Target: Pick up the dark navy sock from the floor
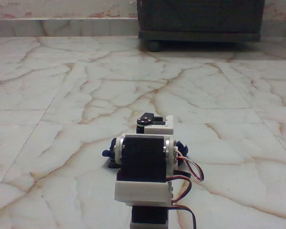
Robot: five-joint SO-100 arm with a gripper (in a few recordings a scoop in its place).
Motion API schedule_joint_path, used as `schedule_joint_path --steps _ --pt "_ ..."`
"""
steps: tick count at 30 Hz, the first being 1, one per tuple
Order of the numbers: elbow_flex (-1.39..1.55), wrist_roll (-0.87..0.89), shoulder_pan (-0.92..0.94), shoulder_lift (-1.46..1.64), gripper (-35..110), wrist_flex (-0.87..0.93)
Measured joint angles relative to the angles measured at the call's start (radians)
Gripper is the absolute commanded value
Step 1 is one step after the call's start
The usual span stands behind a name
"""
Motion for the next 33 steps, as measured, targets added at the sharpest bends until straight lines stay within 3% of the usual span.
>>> schedule_joint_path --steps 3,13,23,33 --pt "0.000 0.029 0.067 0.000 0 -0.137" --pt "0.000 0.029 0.067 -0.008 0 -0.135" --pt "-0.160 0.051 0.067 -0.270 0 -0.127" --pt "-0.482 0.325 0.035 -0.526 0 0.164"
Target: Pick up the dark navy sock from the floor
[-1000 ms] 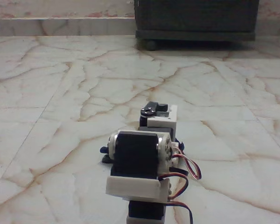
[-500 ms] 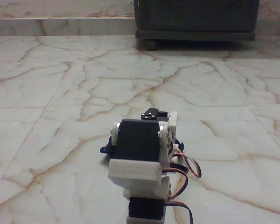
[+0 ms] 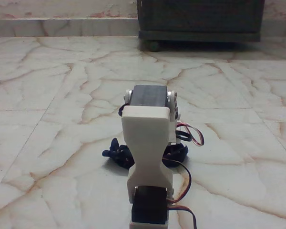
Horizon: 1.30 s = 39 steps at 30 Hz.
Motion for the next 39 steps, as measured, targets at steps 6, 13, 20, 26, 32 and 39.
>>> schedule_joint_path --steps 6,13,20,26,32,39 --pt "-0.117 0.218 -0.014 -0.101 0 0.146" --pt "-0.446 0.532 -0.018 -0.417 0 0.311" --pt "-0.815 0.784 -0.038 -0.673 1 0.695" --pt "-0.989 0.937 -0.044 -0.802 7 0.882" --pt "-1.173 1.095 -0.044 -0.920 9 1.049" --pt "-1.528 1.138 -0.044 -1.147 9 1.198"
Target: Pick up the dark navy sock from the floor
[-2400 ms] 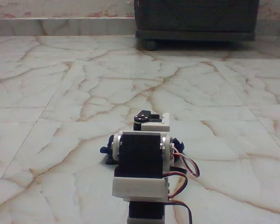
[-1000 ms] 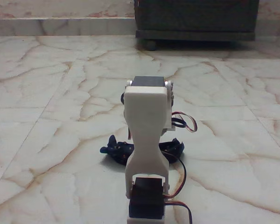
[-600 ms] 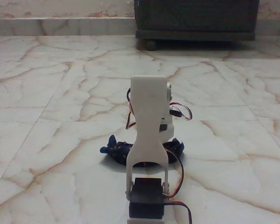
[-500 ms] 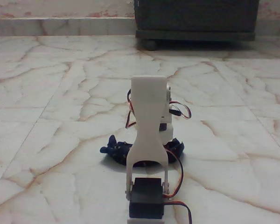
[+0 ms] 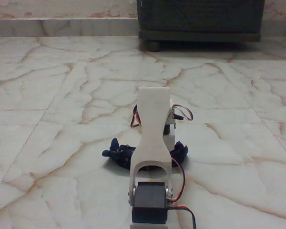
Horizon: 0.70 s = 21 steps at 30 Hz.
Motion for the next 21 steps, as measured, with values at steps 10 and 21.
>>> schedule_joint_path --steps 10,21 --pt "-0.301 0.072 0.005 -0.195 9 0.245" --pt "-0.347 -0.074 0.021 -0.321 1 0.106"
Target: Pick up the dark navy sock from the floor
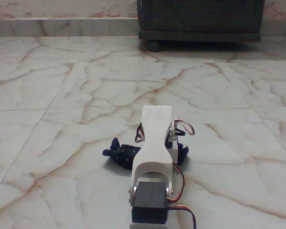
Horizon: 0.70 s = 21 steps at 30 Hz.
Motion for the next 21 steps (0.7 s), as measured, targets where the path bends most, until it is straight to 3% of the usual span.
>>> schedule_joint_path --steps 11,21 --pt "0.379 -0.135 0.000 0.187 0 -0.206" --pt "1.131 -0.281 -0.028 0.723 0 -0.543"
